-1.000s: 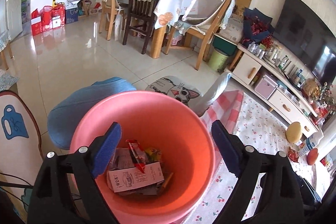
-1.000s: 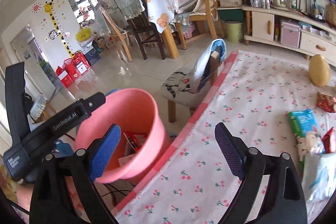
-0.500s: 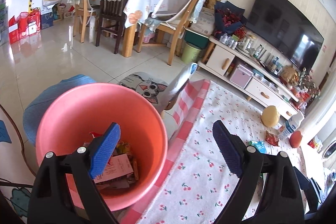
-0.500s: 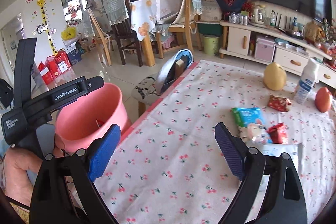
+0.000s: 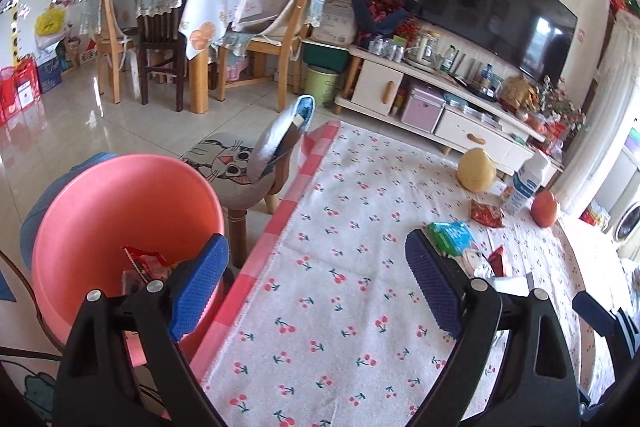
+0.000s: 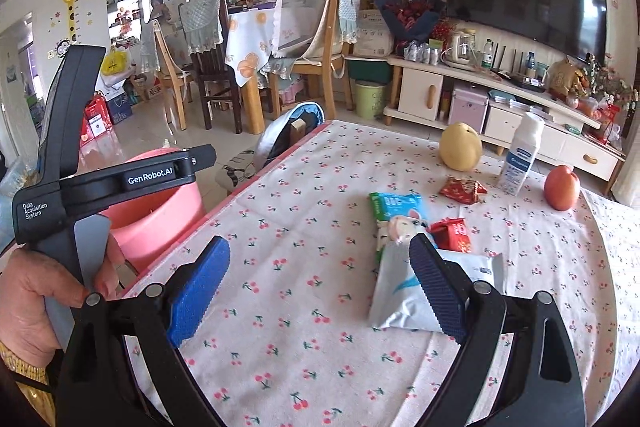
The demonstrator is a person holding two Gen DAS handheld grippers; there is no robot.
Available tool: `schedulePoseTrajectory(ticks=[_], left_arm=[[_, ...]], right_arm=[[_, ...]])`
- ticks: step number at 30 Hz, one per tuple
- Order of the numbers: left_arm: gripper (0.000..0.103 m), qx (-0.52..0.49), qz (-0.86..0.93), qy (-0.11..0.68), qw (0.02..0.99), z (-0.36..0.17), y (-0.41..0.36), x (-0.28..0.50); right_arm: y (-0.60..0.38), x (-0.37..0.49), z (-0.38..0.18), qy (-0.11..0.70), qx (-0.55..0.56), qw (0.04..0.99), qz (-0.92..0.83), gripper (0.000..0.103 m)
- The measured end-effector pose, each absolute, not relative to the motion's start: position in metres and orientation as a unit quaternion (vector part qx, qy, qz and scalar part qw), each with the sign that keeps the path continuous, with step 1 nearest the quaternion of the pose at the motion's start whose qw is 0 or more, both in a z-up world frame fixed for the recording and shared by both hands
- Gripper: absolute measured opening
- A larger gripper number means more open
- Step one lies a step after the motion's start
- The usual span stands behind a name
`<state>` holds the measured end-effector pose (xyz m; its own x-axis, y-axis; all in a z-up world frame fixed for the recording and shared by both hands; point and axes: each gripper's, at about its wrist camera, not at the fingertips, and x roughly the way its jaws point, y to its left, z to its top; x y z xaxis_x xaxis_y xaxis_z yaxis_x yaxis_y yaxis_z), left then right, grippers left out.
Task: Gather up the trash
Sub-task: 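Move both open tools back over the table toward the remaining packets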
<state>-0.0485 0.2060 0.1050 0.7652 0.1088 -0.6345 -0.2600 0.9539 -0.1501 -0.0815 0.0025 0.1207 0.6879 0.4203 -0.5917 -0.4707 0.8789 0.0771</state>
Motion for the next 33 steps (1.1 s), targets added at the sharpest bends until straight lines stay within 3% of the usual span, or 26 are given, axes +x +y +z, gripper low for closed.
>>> schedulePoseTrajectory(ticks=[21,33], left_arm=[[0.091,-0.035,0.043,0.356,0.933,0.085,0.129,-0.040],[0.091,-0.027,0.009,0.386,0.922,0.069,0.104,-0.027]], right_arm=[[-0.091,-0.064,0.112,0.325,0.014,0.924,0.202,0.090],[-0.146,-0.024,0.087,0.396,0.041,0.902,0.166,0.090]])
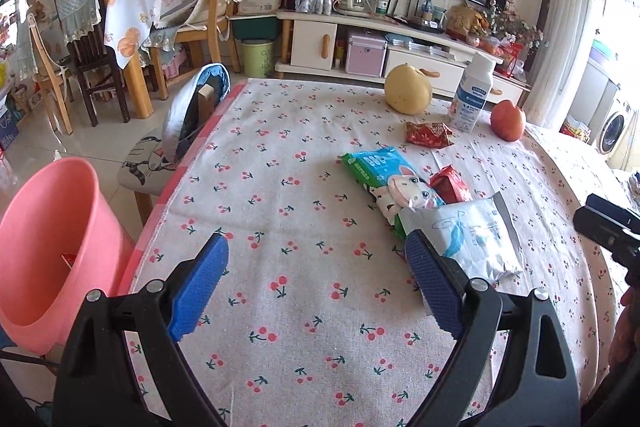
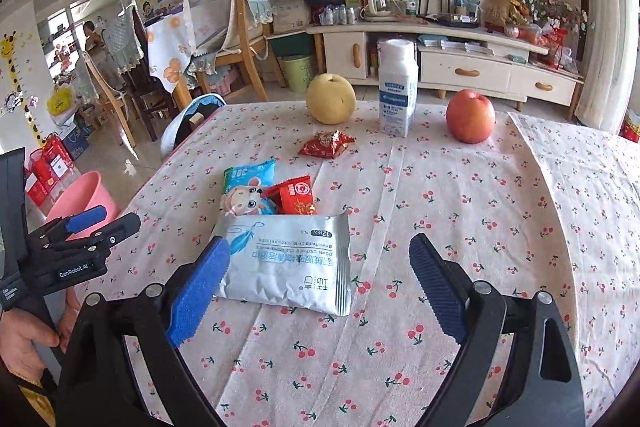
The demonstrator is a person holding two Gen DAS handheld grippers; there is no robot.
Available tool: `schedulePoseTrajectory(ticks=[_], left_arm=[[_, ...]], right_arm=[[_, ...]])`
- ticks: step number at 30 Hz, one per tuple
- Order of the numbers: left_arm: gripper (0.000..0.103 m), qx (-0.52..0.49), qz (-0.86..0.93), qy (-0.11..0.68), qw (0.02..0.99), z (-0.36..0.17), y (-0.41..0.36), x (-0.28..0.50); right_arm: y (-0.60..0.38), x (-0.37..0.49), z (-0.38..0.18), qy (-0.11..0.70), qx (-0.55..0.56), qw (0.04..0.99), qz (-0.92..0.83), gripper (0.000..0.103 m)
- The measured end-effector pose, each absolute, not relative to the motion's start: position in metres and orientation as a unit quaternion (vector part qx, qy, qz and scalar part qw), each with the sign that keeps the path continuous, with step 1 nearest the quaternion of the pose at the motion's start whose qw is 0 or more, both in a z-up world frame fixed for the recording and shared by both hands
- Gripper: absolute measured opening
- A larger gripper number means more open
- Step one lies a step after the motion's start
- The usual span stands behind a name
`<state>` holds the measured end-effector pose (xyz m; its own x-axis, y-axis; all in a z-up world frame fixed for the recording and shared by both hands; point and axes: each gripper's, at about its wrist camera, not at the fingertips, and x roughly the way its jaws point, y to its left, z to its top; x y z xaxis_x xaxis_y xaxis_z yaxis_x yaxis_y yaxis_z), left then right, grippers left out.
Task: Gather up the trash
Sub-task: 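Move both open tools back over the table toward the remaining packets, then grasp the white wipes pack with the right tool while the left tool grasps the small red candy bag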
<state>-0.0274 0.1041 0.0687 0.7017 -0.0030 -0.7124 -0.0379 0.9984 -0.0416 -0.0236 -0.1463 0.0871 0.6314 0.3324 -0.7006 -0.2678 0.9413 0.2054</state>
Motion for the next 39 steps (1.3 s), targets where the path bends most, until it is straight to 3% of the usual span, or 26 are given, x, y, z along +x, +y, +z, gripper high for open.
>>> schedulePoseTrajectory(ticks=[15,30,39], left_arm=[[0.091,-0.060,-0.018,0.403,0.913,0.063,0.106,-0.018],[0.091,-0.101,0.011,0.402,0.910,0.066,0.130,-0.016],[0.091,-0.157,0.043,0.394,0.905,0.068,0.159,-0.018]], right_arm=[[-0.134,0.025,0.024,0.493,0.101,0.839,0.207,0.090],[-0.057,-0.055,0.031,0.532,0.076,0.749,0.387,0.091],[-0.055,-0.050,0.054,0.441,-0.069,0.826,0.343,0.091]])
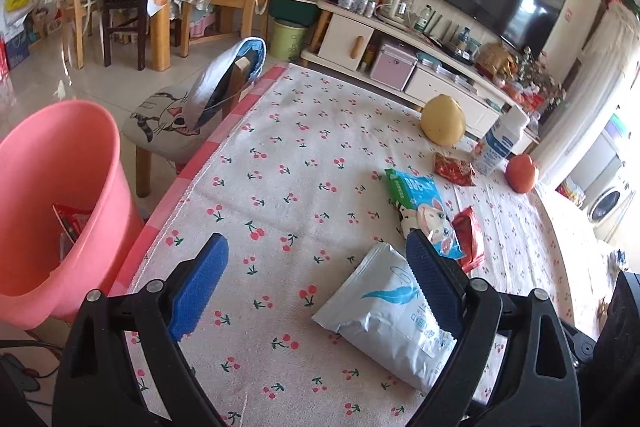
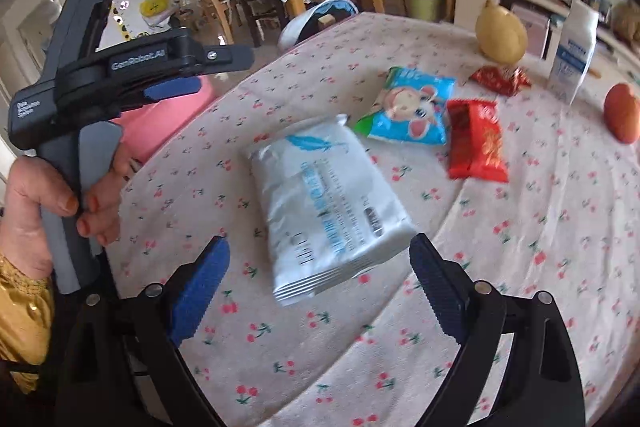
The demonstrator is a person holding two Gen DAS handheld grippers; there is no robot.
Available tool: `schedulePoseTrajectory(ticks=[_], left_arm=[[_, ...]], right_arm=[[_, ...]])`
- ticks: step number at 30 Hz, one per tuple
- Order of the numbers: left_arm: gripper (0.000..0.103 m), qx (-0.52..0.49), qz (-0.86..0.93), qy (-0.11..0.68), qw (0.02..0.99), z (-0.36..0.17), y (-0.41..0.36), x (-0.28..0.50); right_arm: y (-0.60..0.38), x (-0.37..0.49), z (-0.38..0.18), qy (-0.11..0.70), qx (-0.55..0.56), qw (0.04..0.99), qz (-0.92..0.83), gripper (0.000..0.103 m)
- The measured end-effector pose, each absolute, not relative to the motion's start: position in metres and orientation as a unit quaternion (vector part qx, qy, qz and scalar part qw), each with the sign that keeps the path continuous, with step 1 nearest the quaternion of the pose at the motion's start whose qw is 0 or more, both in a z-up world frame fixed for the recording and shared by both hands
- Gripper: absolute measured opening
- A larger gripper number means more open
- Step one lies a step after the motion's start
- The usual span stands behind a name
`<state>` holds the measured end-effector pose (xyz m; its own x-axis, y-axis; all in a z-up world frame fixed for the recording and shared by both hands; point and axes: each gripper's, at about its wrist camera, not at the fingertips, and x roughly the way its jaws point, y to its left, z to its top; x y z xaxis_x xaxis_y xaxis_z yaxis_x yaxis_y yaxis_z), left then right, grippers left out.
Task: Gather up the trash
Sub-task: 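Grasp the white wipes pack with the right tool while the left tool grasps the small red candy bag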
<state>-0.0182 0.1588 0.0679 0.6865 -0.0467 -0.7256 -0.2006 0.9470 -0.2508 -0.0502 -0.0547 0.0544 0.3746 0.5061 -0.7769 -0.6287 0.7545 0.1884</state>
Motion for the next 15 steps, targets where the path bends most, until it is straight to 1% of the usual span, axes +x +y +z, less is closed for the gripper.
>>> schedulePoseTrajectory(ticks=[5,8,12,15], left_arm=[[0.091,-0.166,0.042,0.395,0.903,0.066,0.162,-0.017],[0.091,-0.164,0.039,0.394,0.903,0.066,0.162,-0.017],[0.091,-0.167,0.036,0.394,0.903,0.066,0.160,-0.016],[0.091,-0.161,0.028,0.398,0.903,0.066,0.156,-0.012]], right_arm=[[-0.036,-0.026,0.034,0.434,-0.085,0.827,0.348,0.091],[-0.021,-0.016,0.021,0.447,-0.079,0.811,0.368,0.093],[-0.007,-0.017,0.016,0.450,-0.100,0.808,0.367,0.097],[-0.001,-0.022,0.014,0.445,-0.132,0.812,0.354,0.097]])
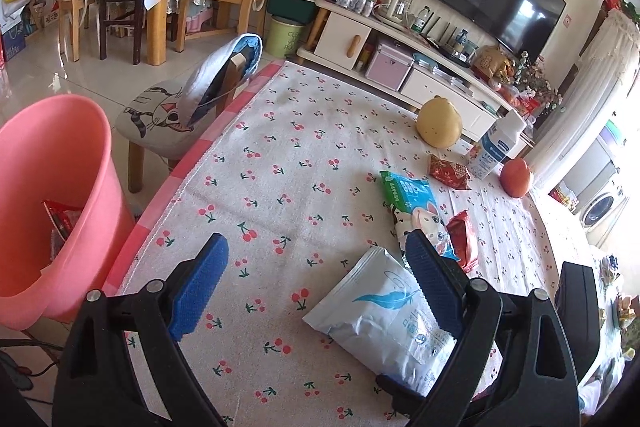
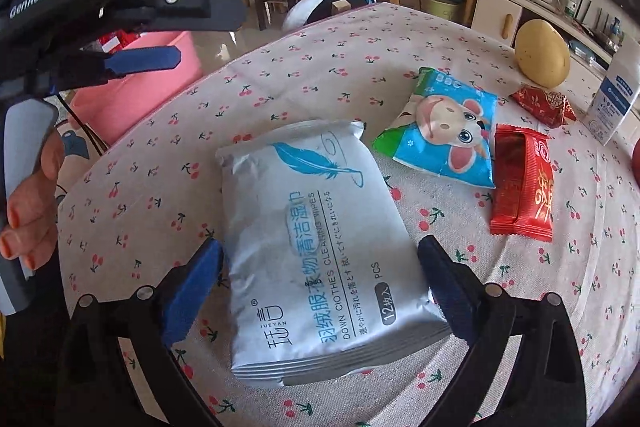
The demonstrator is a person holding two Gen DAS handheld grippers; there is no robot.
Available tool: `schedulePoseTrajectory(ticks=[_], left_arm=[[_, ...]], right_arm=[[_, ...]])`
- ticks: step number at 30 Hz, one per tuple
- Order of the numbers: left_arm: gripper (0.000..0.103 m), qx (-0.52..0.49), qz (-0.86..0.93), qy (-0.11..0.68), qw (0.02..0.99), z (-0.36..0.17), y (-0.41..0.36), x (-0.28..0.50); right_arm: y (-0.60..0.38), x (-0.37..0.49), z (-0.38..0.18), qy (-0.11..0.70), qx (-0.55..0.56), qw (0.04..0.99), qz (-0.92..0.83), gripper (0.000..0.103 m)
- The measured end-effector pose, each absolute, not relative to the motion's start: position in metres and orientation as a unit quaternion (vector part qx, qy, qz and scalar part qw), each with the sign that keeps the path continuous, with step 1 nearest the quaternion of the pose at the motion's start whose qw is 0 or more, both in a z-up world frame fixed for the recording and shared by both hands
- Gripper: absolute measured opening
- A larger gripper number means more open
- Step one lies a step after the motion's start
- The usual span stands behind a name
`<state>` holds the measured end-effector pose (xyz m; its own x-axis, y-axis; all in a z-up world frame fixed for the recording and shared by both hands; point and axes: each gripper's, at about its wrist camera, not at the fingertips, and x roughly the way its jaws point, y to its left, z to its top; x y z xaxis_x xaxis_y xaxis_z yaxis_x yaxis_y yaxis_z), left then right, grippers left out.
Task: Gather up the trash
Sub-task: 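Grasp the white wipes pack with the right tool while the left tool grasps the small red candy bag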
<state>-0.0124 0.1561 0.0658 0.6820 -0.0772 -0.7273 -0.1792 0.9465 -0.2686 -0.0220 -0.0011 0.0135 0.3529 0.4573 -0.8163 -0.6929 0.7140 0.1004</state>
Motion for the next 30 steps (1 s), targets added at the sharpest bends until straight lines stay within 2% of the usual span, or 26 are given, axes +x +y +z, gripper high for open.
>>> schedulePoseTrajectory(ticks=[2,6,9,19,26,30], left_arm=[[0.091,-0.155,0.023,0.399,0.903,0.066,0.153,-0.012],[0.091,-0.153,0.014,0.400,0.903,0.066,0.150,-0.011],[0.091,-0.158,0.012,0.401,0.902,0.065,0.150,-0.010],[0.091,-0.138,0.006,0.394,0.909,0.070,0.137,-0.006],[0.091,-0.105,-0.003,0.382,0.918,0.078,0.118,0.010],[0.091,-0.077,-0.037,0.388,0.918,0.077,0.088,0.042]], right_arm=[[0.000,-0.027,0.012,0.439,-0.148,0.817,0.344,0.095],[-0.004,-0.030,0.014,0.437,-0.142,0.822,0.337,0.084],[-0.008,-0.033,0.015,0.438,-0.138,0.823,0.334,0.081],[-0.037,-0.045,0.030,0.445,-0.106,0.831,0.317,0.079],[-0.107,-0.040,0.062,0.448,-0.005,0.857,0.256,0.079],[-0.139,-0.031,0.061,0.464,0.021,0.860,0.210,0.079]])
